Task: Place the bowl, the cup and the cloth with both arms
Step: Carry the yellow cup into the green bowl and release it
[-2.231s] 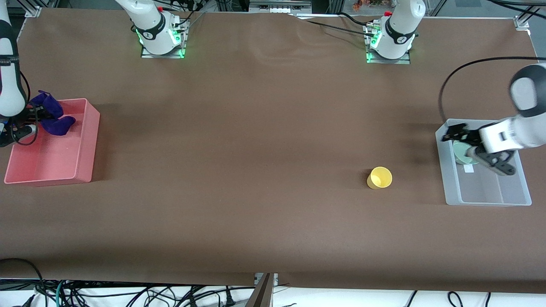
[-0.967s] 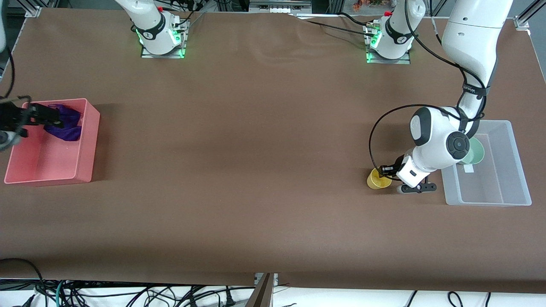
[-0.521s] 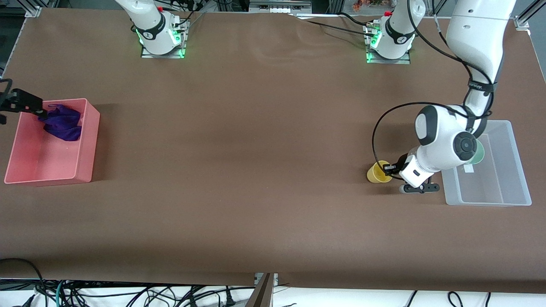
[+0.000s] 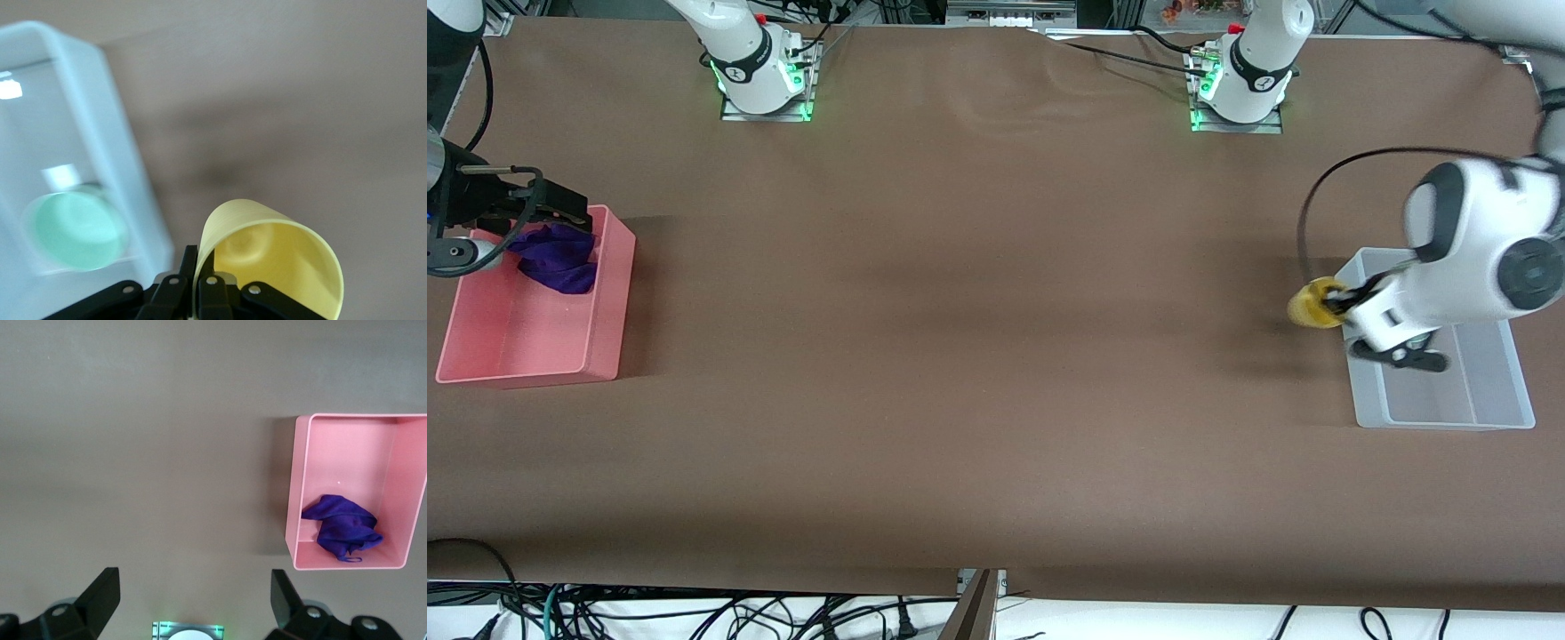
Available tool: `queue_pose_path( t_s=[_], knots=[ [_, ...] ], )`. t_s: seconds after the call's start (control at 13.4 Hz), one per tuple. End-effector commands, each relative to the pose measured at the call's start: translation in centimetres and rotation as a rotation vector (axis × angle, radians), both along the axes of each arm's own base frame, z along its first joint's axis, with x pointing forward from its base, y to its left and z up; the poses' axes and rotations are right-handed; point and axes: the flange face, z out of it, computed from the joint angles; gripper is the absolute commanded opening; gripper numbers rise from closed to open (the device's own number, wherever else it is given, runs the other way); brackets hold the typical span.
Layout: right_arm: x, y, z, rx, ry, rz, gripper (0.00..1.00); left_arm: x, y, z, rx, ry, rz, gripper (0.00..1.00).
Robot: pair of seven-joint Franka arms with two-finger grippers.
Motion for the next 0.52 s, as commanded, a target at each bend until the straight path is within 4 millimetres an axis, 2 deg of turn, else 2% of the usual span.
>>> queue_pose_path(
  t_s=[0.0, 0.07, 0.15, 0.3, 0.37, 0.45],
  knots=[
    [-0.4, -0.7, 0.2, -0.015, 0.016, -0.015, 1.00, -1.0, 6.5, 0.6, 0.038, 0.030, -0.249, 0.00],
    [-0.3, -0.8, 0.6, -0.017, 0.007, -0.014, 1.00, -1.0, 8.6, 0.2, 0.050, 0.004, -0.306, 0.00],
    [-0.1, -1.2, 0.6, -0.017, 0.005, -0.019, 1.00, -0.9, 10.3, -1.0, 0.051, -0.002, -0.353, 0.00],
    [0.0, -1.3, 0.7, -0.014, -0.002, -0.021, 1.00, -0.6, 12.6, -4.0, 0.051, -0.030, -0.432, 0.00],
    [0.1, -1.3, 0.8, -0.014, -0.006, -0.021, 1.00, -0.8, 13.4, -6.0, 0.054, -0.066, -0.457, 0.00],
    [0.1, -1.3, 0.9, -0.014, -0.009, -0.021, 1.00, -1.5, 15.1, -8.2, 0.050, -0.094, -0.460, 0.00]
  ],
)
